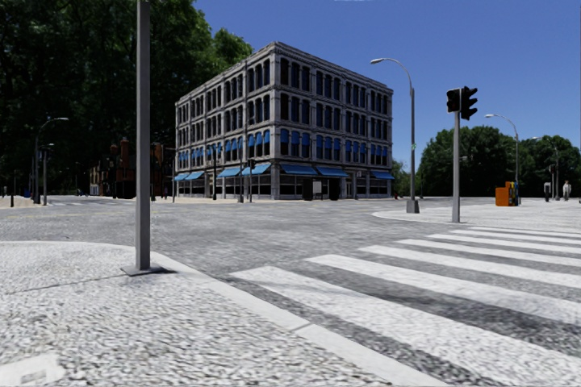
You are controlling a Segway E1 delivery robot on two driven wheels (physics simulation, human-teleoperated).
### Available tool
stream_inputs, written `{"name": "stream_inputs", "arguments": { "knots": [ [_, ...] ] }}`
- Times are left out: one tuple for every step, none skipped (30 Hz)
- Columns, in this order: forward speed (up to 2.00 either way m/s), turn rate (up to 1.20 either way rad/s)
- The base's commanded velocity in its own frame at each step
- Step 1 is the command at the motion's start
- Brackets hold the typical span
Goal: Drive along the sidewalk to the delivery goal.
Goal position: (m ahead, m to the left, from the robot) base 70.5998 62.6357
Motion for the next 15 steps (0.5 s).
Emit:
{"name": "stream_inputs", "arguments": {
  "knots": [
    [1.5,-1.2],
    [1.5,-1.2],
    [1.49,-1.2],
    [1.49,-1.19],
    [1.49,-0.05],
    [1.49,-0.01],
    [1.49,0.0],
    [1.49,0.0],
    [1.49,-0.86],
    [1.49,-1.2],
    [1.49,-1.2],
    [1.49,-1.2],
    [1.49,-1.2],
    [1.49,0.0],
    [1.49,0.0]
  ]
}}
